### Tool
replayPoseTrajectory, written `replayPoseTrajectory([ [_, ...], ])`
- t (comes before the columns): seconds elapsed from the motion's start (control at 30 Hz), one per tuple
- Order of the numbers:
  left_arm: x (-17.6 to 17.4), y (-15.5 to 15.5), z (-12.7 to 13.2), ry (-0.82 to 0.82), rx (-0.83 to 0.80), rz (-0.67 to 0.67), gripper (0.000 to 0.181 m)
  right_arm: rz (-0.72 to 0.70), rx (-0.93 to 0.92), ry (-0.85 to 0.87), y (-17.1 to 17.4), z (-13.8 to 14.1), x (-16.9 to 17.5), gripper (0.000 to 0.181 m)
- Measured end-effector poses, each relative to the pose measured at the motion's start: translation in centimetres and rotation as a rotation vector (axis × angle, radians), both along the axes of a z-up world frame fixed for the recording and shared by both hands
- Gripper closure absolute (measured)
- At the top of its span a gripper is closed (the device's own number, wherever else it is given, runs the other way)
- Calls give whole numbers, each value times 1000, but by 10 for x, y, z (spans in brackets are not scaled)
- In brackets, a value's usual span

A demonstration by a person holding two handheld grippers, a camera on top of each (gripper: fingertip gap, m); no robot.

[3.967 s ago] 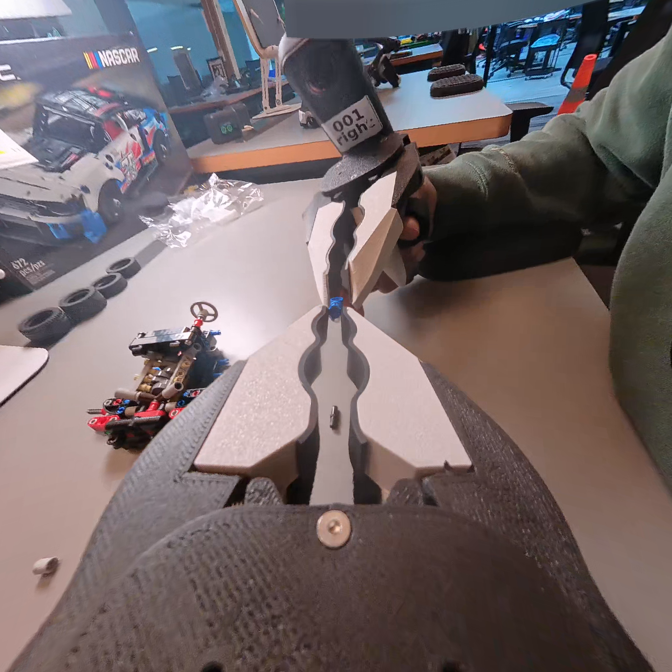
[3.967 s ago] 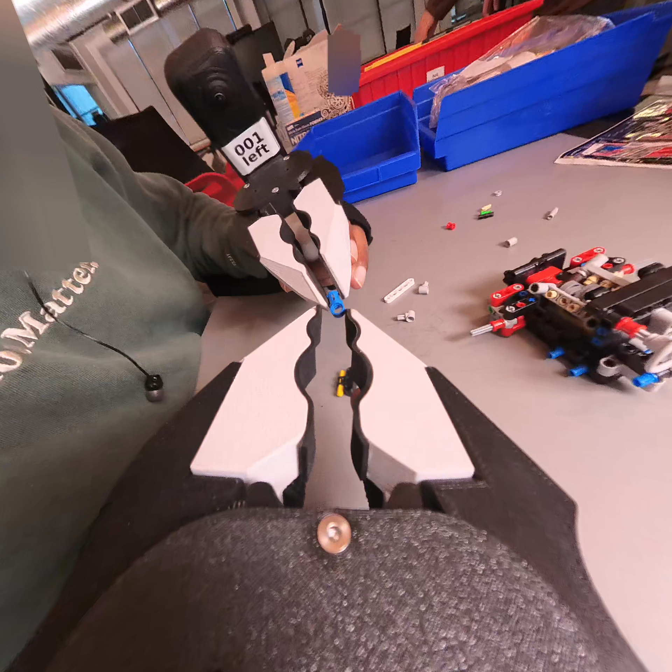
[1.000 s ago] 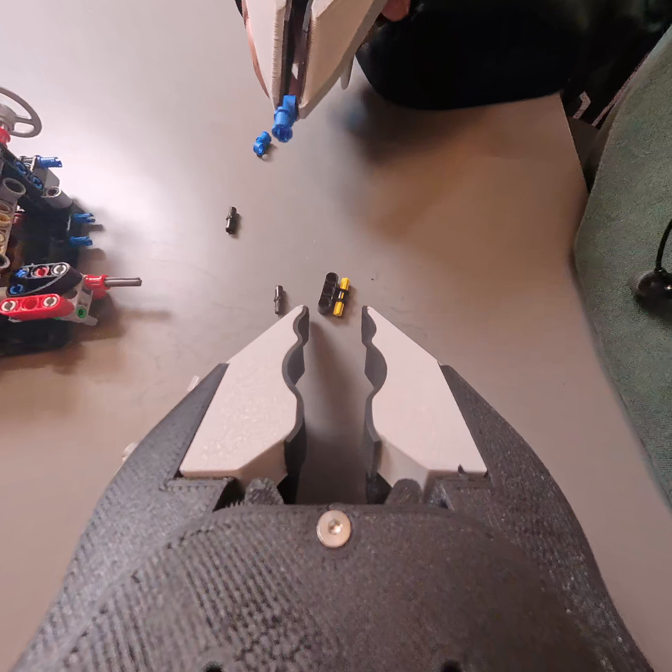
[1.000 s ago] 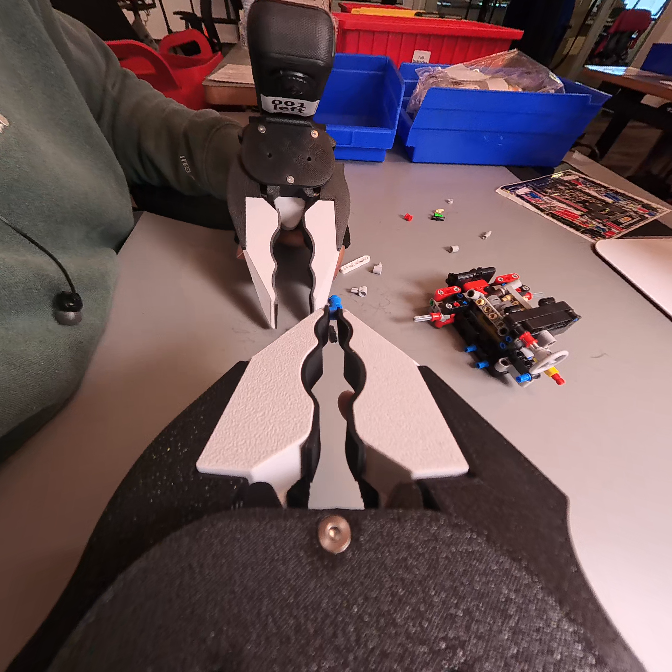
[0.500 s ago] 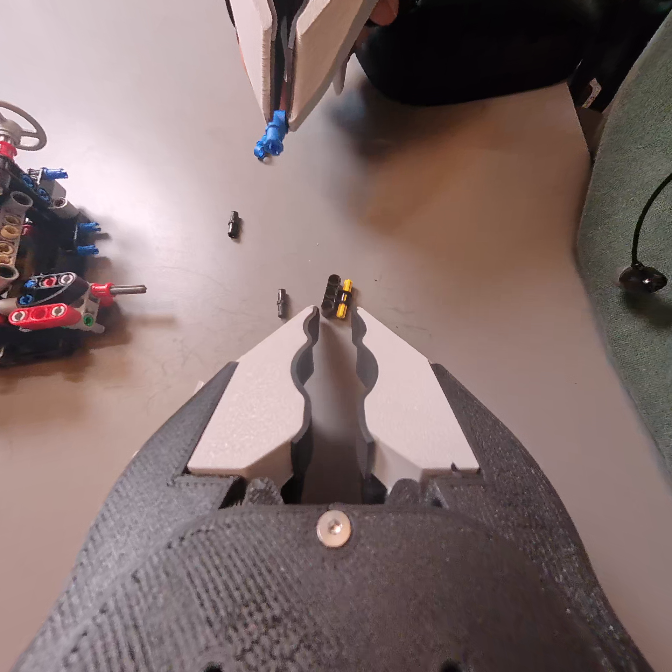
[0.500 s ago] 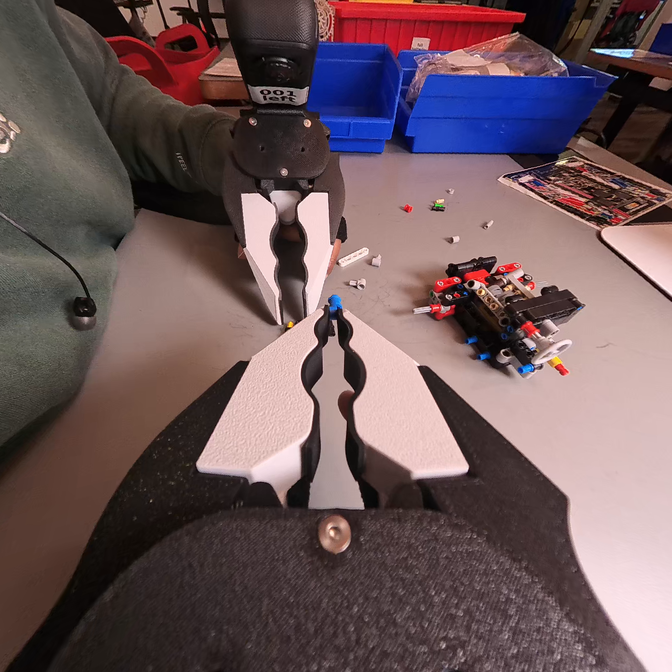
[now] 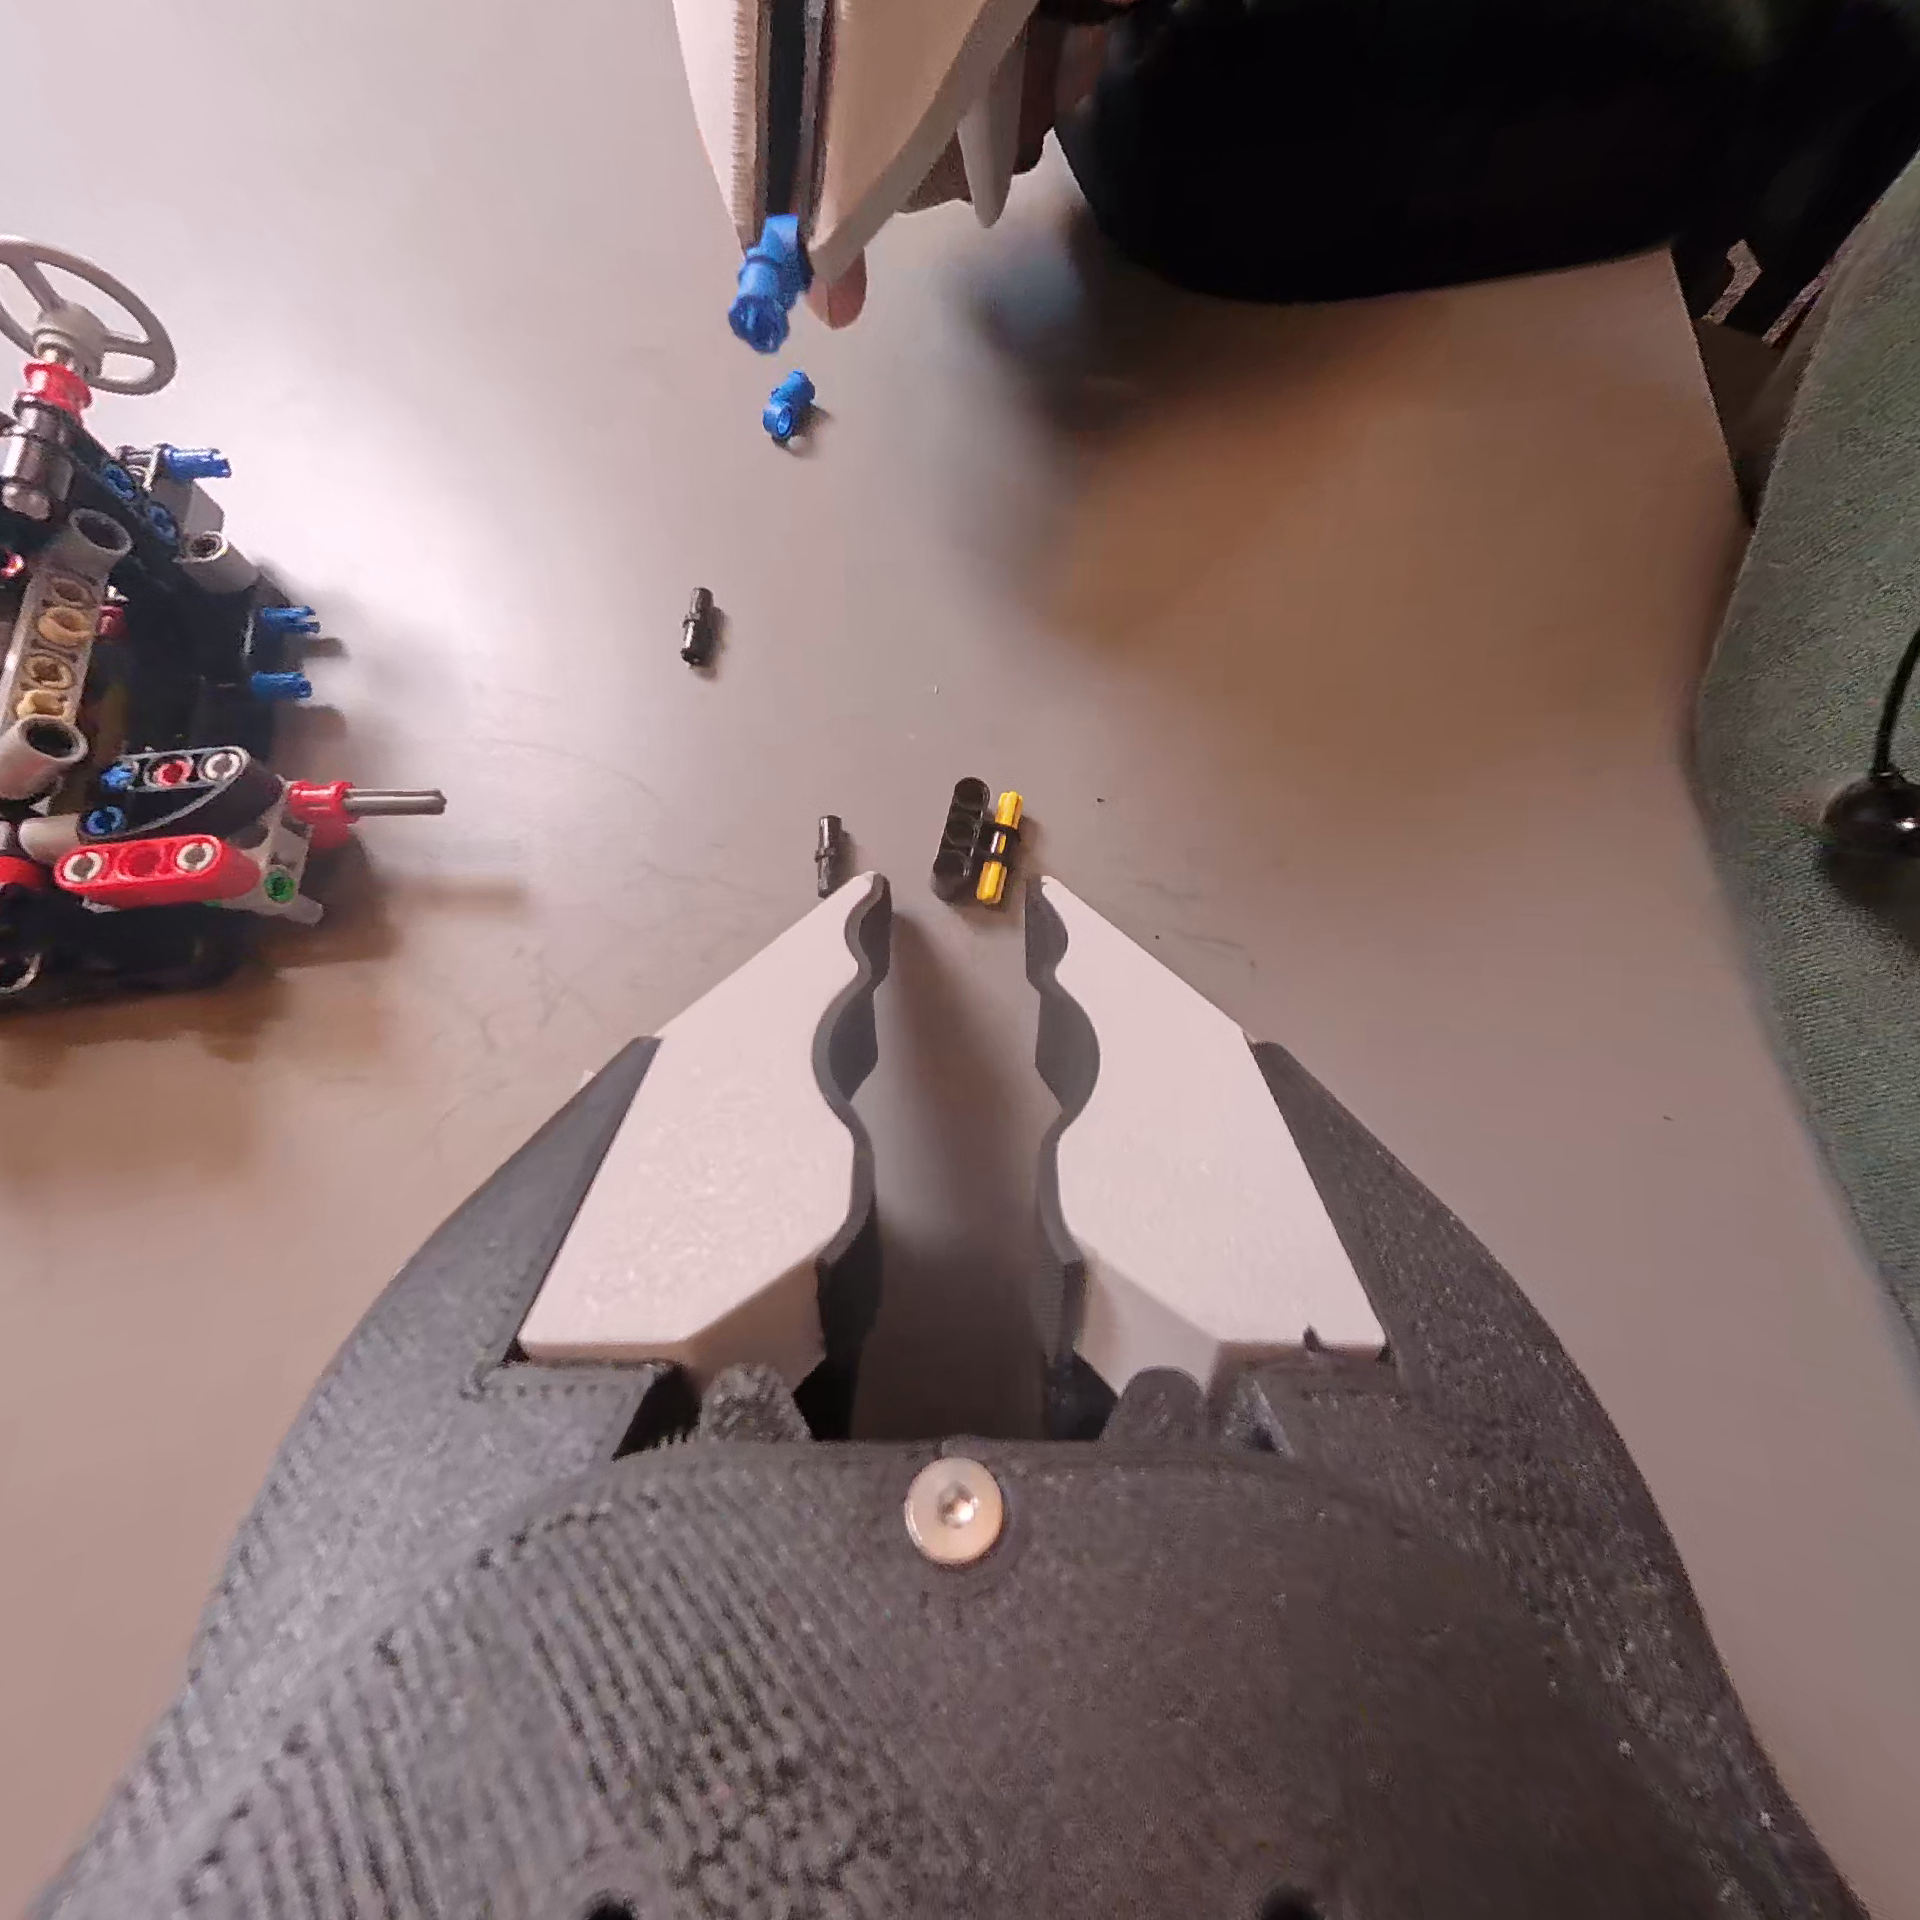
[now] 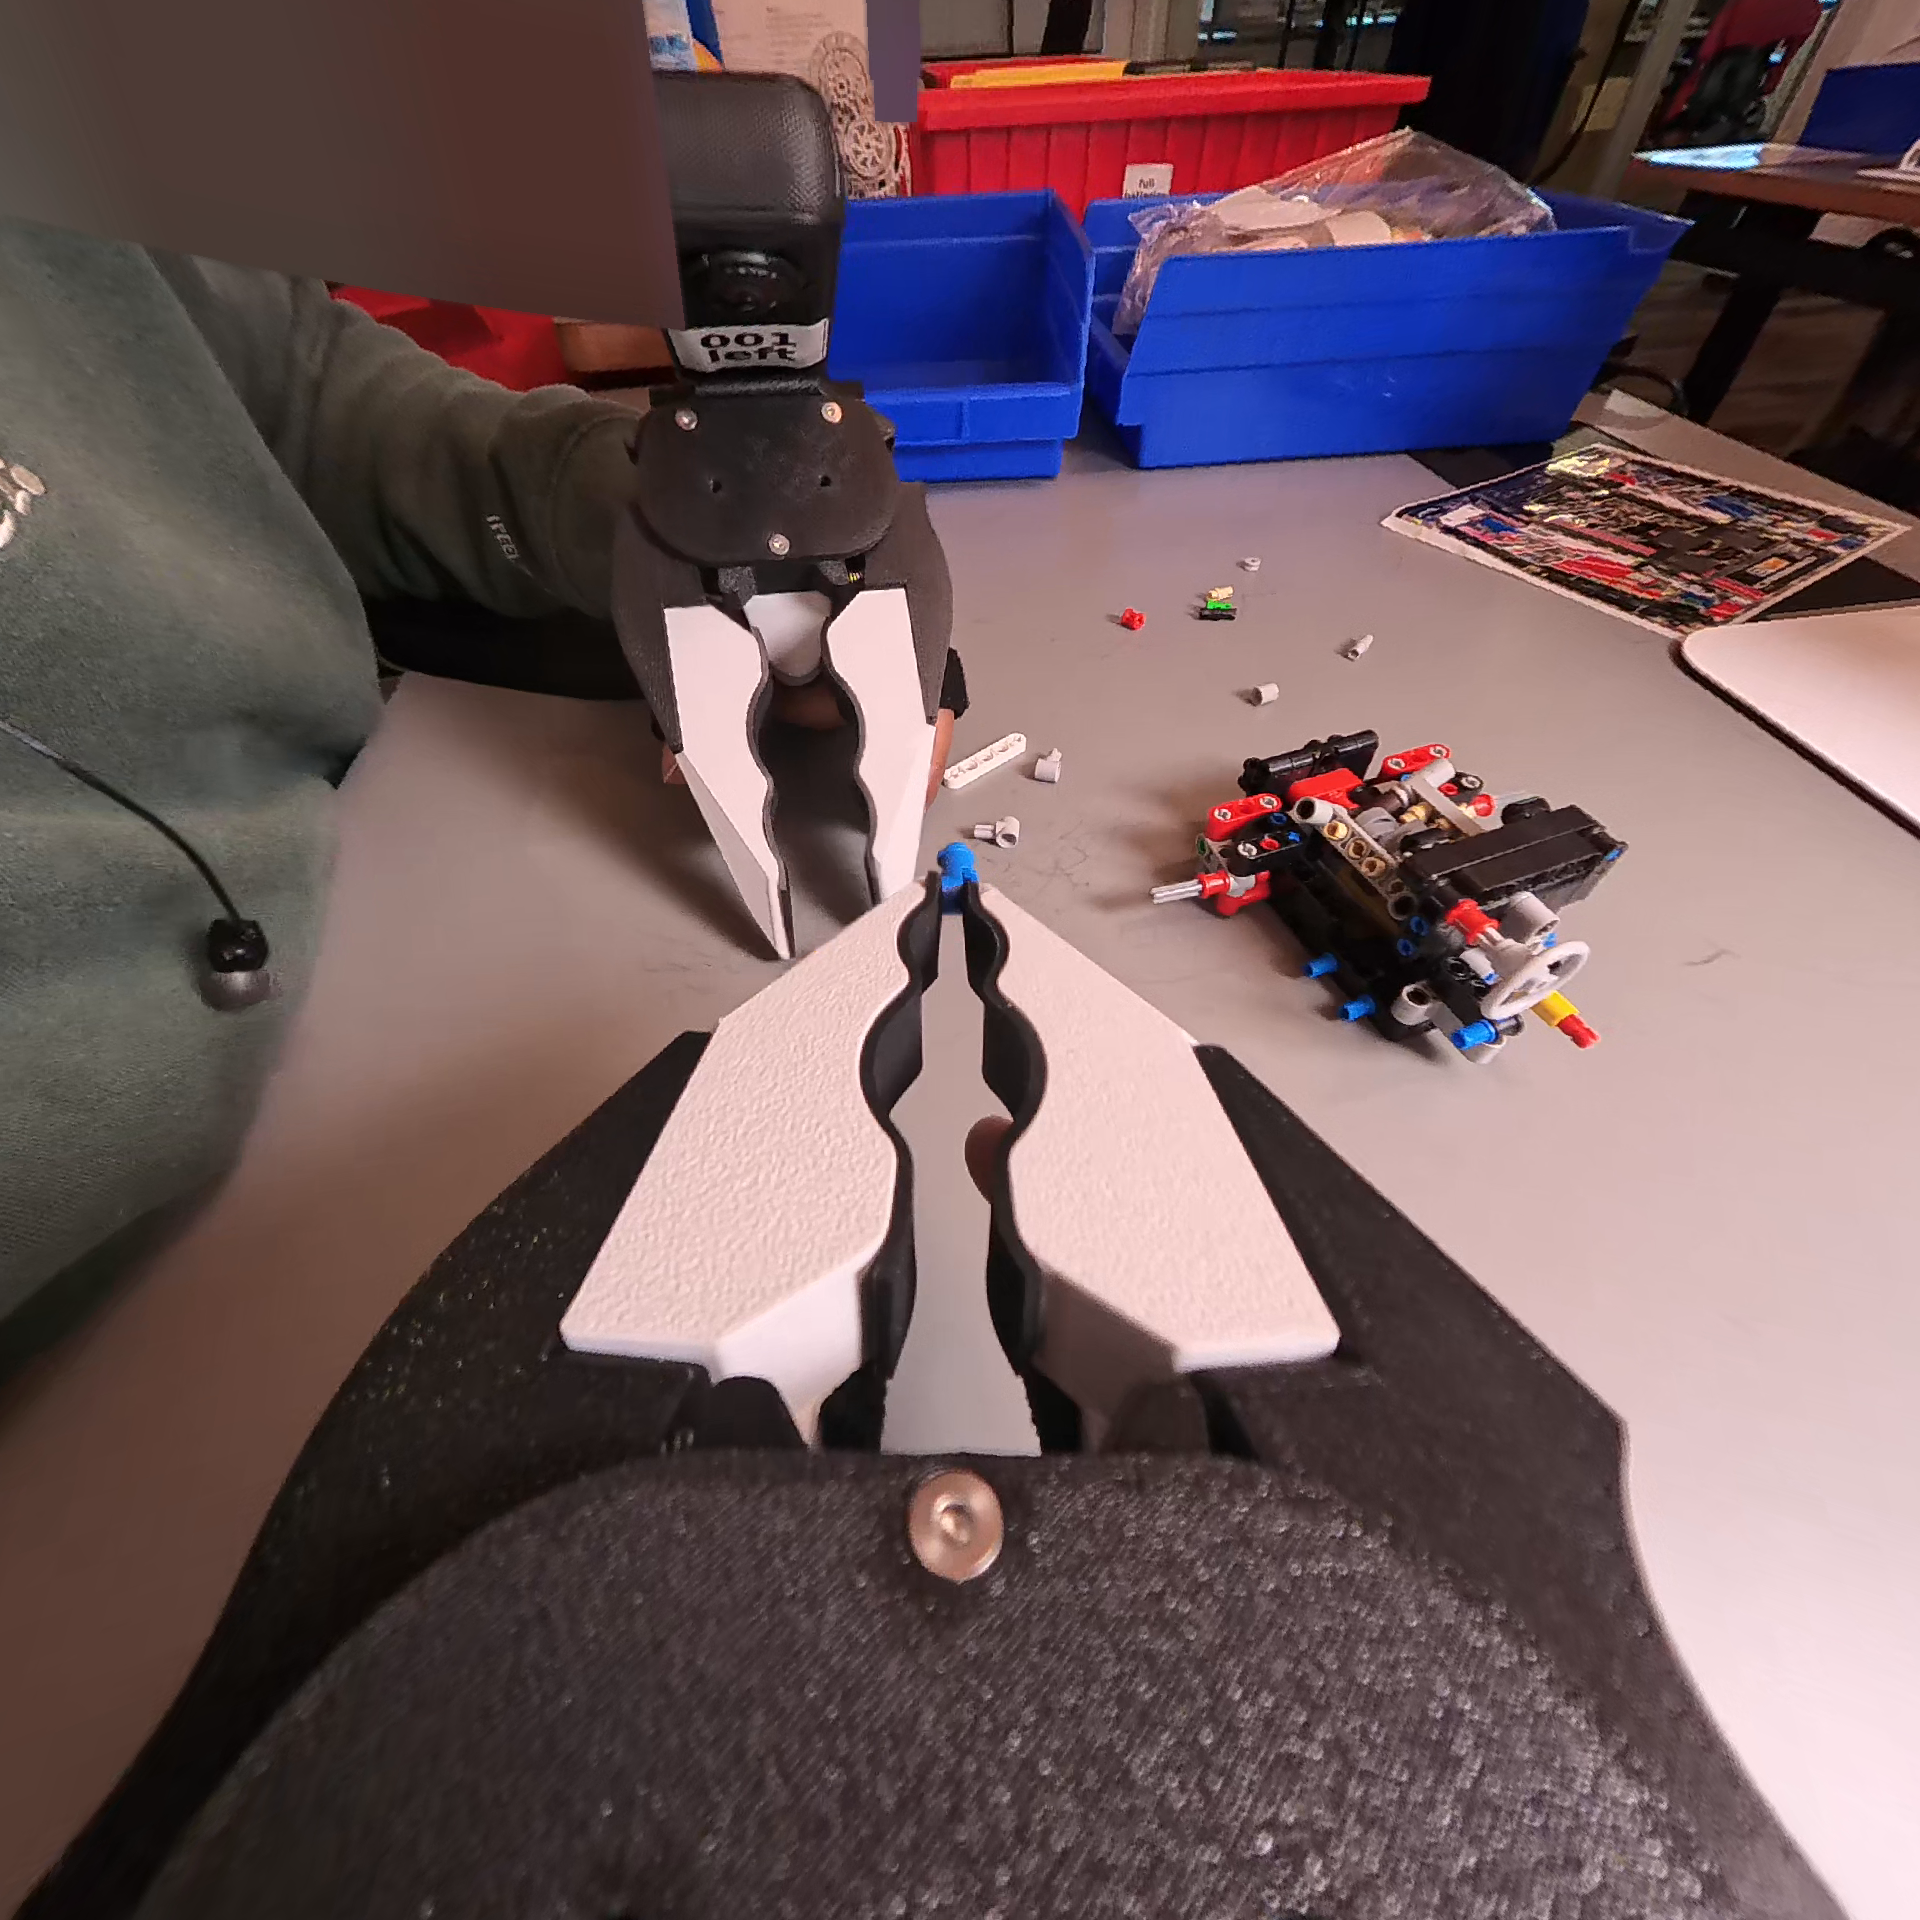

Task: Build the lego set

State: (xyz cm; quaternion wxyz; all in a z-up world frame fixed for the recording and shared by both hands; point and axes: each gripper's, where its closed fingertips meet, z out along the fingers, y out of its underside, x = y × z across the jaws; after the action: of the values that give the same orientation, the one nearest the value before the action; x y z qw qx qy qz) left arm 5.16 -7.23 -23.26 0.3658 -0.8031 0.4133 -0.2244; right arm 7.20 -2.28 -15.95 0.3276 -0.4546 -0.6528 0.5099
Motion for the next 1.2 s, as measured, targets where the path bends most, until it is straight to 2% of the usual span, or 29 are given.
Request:
replayPoseTrajectory([
  [0.43, 3, 1, -3, 40, 32, -2, 154, 65, 0, 63, -11, 7, 3, 179],
  [0.7, 9, 1, -2, 52, 51, -26, 167, 60, 40, -16, -11, -11, 1, 179],
  [0.83, 11, 5, -2, 59, 61, -13, 167, 80, 63, -62, -16, -21, 1, 179],
  [0.9, 10, 8, 2, 28, 58, 6, 167, 92, 74, -73, -19, -23, 2, 179],
  [1.07, 12, 15, 30, -163, 57, 67, 168, 126, 67, -84, -27, -24, 3, 179],
  [1.2, 11, 18, 39, -204, 65, 95, 168, 139, 53, -77, -31, -22, 3, 179],
])
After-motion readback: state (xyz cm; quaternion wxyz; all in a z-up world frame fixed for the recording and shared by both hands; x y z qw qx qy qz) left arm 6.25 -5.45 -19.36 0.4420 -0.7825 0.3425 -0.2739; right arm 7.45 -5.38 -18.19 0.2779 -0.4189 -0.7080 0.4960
